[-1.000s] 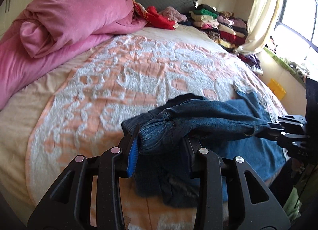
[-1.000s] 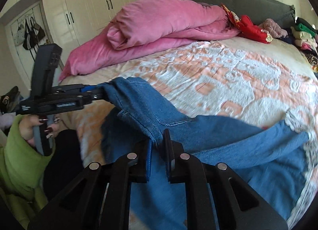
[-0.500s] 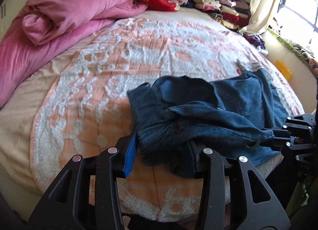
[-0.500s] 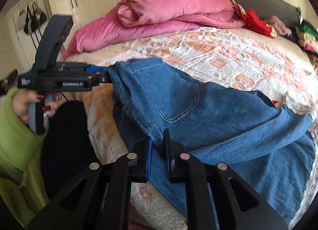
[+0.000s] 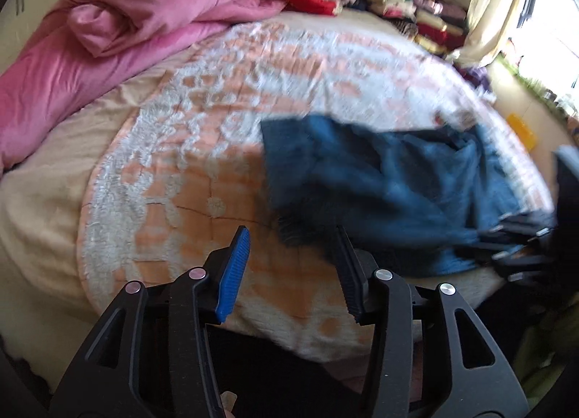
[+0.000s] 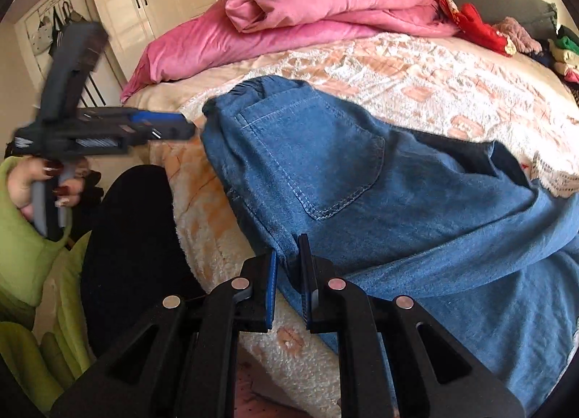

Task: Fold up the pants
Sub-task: 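Lift the held denim edge and fold it over the other half with both grippers, then open both grippers and release the folded pants onto the quilt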

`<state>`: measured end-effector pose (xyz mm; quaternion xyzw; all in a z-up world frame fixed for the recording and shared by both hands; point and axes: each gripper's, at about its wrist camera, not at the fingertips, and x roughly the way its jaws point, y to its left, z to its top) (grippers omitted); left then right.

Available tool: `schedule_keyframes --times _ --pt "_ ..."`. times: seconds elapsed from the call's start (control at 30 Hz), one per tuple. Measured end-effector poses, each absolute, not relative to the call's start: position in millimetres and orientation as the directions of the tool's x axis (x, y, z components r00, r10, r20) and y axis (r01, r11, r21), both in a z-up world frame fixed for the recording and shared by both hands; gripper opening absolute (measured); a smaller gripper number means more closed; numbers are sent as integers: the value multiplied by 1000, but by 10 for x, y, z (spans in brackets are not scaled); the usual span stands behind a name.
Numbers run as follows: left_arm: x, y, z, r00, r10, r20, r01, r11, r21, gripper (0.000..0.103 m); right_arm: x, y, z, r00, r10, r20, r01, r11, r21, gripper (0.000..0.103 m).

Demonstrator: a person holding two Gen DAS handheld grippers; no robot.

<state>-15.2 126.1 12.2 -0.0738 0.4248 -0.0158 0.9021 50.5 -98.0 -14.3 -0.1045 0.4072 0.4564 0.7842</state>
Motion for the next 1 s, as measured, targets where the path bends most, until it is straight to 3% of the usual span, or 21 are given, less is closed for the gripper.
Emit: schedule_keyframes --times 0.13,0.27,0.33,0.43,0.53,0.67,0.8,0.9,1.0 --pt "-53 951 223 654 -140 -744 46 988 -146 38 503 -947 -193 245 626 -740 -803 559 206 12" --pt "206 659 13 594 -188 -782 105 982 -156 39 478 -991 -196 231 628 -743 -794 563 229 14" --pt "300 564 -168 560 -125 -819 93 992 -88 38 479 -1054 -159 218 634 -742 -789 562 248 18" --pt "280 572 -291 544 -120 -830 94 992 -82 38 484 -1211 11 209 675 -707 -786 546 289 23" --pt "240 642 -321 542 -133 -830 87 991 -102 38 580 -1323 205 300 676 -672 -767 590 251 39" --pt "238 655 -331 544 -138 -828 90 990 -107 38 780 -1230 64 302 640 -707 -731 631 260 40" --pt "229 644 -355 542 -142 -829 86 990 -114 39 867 -1079 -455 242 514 -823 -690 687 227 41" --pt "187 615 -281 554 -130 -822 80 991 -103 39 863 -1179 -360 237 555 -798 -684 678 268 44" --pt "143 615 -137 581 -136 -802 70 991 -117 39 837 -1371 -127 295 590 -751 -664 692 283 55"
